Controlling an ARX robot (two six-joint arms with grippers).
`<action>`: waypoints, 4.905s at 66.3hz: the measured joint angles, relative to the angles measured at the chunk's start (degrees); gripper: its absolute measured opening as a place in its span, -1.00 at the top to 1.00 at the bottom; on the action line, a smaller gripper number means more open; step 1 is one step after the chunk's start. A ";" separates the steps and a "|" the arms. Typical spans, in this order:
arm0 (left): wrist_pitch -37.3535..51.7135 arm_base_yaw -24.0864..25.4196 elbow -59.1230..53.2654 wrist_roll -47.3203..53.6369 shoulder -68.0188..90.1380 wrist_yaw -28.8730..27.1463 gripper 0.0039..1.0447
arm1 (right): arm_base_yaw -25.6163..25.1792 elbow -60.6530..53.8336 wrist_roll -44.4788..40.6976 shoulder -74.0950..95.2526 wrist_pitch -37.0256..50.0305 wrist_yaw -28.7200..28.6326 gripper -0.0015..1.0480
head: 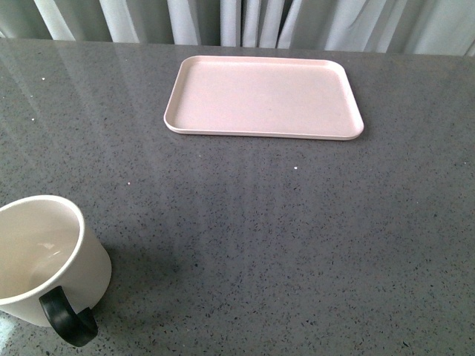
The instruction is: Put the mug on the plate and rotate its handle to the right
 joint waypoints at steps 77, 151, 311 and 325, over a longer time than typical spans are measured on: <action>-13.57 -0.35 28.70 2.27 58.99 12.28 -0.83 | 0.00 0.00 0.00 0.00 0.00 -0.02 -0.82; -8.02 -4.00 33.40 8.17 83.67 12.00 -0.83 | 0.00 0.00 0.00 0.00 0.00 -0.02 -0.82; -19.89 -22.95 89.24 -5.81 117.13 6.97 0.97 | 0.00 0.00 0.00 0.00 0.00 0.00 -0.82; -34.07 -23.21 103.06 -1.29 124.72 7.54 0.97 | 0.00 0.00 0.00 0.00 0.00 0.00 -0.82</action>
